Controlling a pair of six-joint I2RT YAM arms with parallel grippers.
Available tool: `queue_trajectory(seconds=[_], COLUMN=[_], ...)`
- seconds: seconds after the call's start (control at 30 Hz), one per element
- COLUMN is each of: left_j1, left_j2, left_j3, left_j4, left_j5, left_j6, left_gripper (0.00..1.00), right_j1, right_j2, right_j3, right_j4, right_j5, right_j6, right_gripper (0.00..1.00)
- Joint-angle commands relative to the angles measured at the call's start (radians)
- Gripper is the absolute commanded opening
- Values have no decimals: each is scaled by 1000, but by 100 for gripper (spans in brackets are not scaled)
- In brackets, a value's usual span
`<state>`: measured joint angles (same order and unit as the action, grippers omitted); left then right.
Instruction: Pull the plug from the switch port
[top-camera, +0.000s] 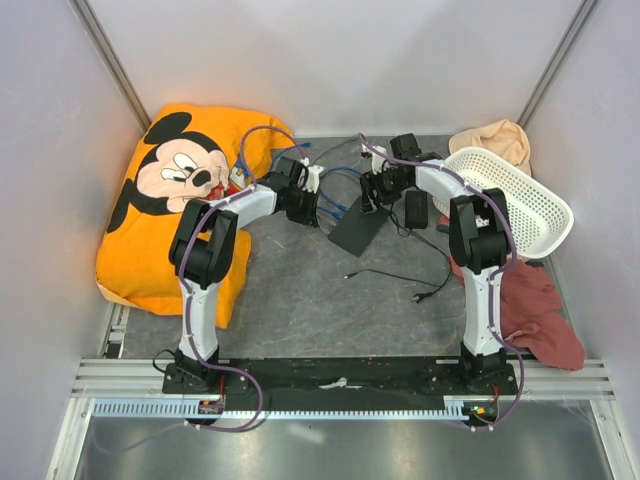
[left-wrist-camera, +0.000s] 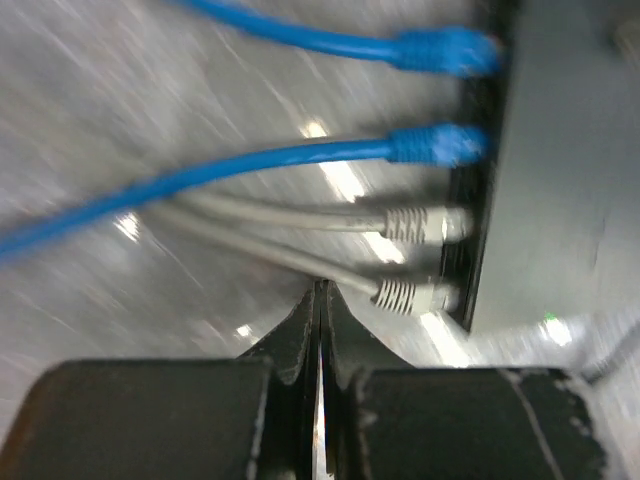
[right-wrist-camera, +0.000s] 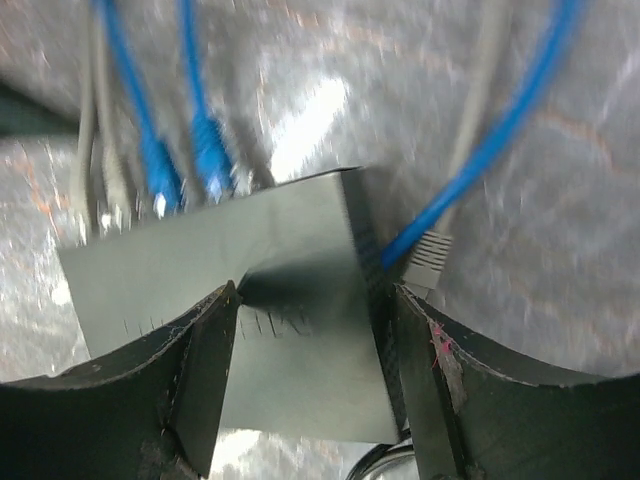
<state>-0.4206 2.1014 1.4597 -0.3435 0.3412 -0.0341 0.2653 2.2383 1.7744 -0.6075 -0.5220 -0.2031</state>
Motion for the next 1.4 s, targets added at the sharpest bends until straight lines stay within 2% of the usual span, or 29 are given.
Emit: queue_trajectory(seconds=[0.0, 0.1, 0.23, 0.3, 0.4, 0.63, 0.83, 1.03, 1.13, 1.37], left_j1=[8, 14, 19, 23, 40, 85, 86, 83, 74, 68], left_j2=[123, 170, 242, 259, 223, -35, -207, -245, -242, -167], left_j3=[194, 287, 416, 478, 470, 349, 93, -114, -159, -127], left_j4=[9, -5, -70, -83, -86, -84, -88, -92, -91, -69], left_j5=[-50, -39, 1, -8, -24, 24, 169, 186, 202, 90], left_j6=[33, 33, 72, 74, 65, -39, -90, -85, -92, -55], left_gripper=[2, 2, 2, 2, 2, 2, 2, 2, 2, 2], right_j1=[18, 46, 98, 109, 91, 64, 66, 69, 75, 98], right_j2=[-55, -66, 30, 60, 32, -55, -10, 64, 81, 75], right_j3=[-65, -78, 109, 144, 155, 212, 244, 295, 306, 231], right_j4=[-116, -165, -386, -428, -419, -384, -253, -147, -149, -150], right_j5=[-140, -174, -279, -274, -265, -217, -135, -107, -101, -75], right_j6=[4, -69, -218, -228, -216, -272, -228, -179, -177, -180], right_gripper=[69, 71, 72, 72, 72, 75, 73, 73, 73, 73])
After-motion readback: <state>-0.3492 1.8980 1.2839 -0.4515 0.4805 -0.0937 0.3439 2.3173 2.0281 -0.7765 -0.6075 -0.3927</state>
